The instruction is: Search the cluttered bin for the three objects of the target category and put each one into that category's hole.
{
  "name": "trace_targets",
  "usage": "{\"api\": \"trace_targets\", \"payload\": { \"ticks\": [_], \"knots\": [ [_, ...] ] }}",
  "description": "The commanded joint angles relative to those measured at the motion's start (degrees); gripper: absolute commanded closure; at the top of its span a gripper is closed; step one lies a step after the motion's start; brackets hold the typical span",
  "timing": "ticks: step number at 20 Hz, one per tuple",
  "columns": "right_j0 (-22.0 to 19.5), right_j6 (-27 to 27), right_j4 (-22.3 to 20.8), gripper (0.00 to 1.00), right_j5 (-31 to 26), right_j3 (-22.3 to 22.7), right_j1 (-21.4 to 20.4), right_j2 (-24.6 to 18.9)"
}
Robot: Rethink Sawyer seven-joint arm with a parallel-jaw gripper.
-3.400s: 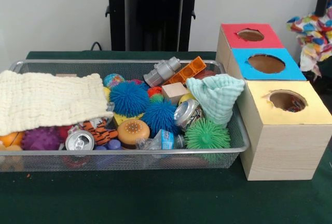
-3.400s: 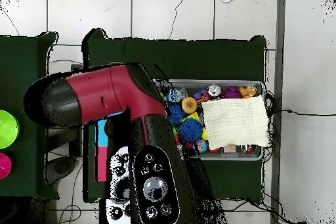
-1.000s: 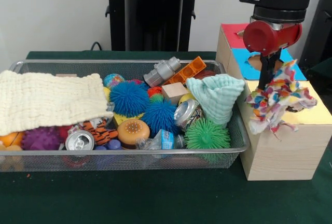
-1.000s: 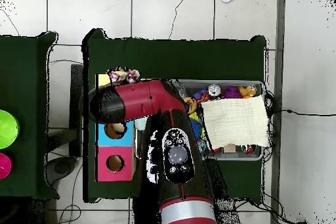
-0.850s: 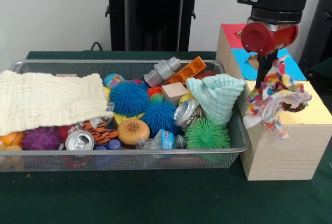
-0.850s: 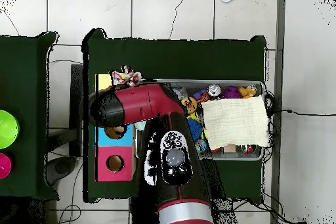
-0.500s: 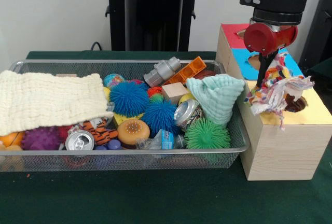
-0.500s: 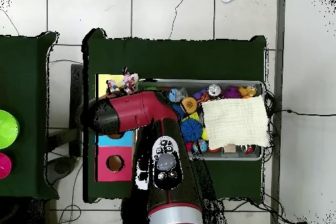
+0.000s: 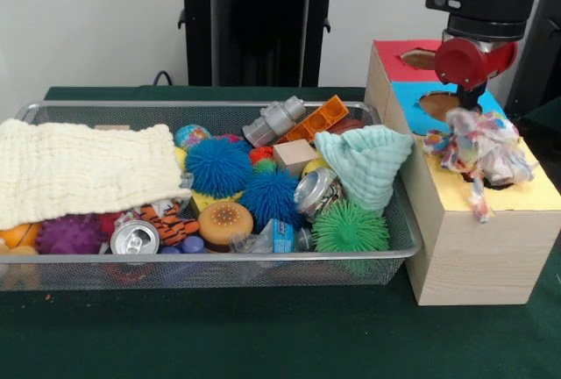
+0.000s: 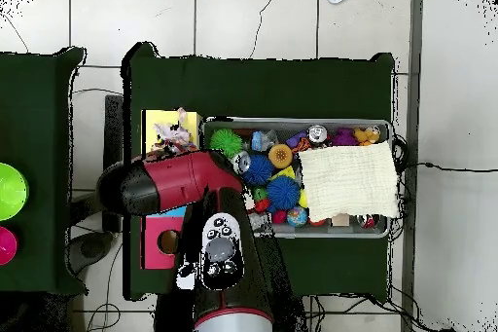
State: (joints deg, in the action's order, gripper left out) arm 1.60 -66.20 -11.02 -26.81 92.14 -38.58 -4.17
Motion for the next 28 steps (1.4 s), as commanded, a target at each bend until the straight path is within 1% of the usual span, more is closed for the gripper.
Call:
{"api": "trace_targets", "payload": {
  "ticks": [1,7,10,12,16,17,20,21,23,25,26,28],
  "knots": [
    [1.38,-18.54,4.08,1.0,0.61,5.63,1.45,1.08],
    [3.03,-18.59,6.22,1.0,0.66,7.01,0.41,2.32],
    [3.91,-18.6,7.09,1.0,0.5,6.19,0.9,2.78],
    [4.57,-18.75,7.49,1.0,0.55,5.97,1.0,3.12],
    [4.6,-17.78,7.56,1.0,0.23,6.93,-0.21,3.38],
    [4.43,-17.7,7.8,1.0,0.71,6.74,-0.11,3.2],
    [4.14,-19.62,8.4,1.0,7.14,6.22,-0.03,3.54],
    [4.34,-19.28,7.85,0.0,9.89,5.75,0.1,3.79],
    [4.8,-20.35,7.76,0.0,12.04,5.23,0.38,4.71],
    [4.47,-19.14,7.22,0.0,13.82,5.02,0.39,4.03],
    [4.52,-18.08,6.93,0.0,13.3,4.64,0.29,3.95],
    [4.5,-18.01,7.59,0.0,13.66,5.01,0.02,4.0]
  ]
}}
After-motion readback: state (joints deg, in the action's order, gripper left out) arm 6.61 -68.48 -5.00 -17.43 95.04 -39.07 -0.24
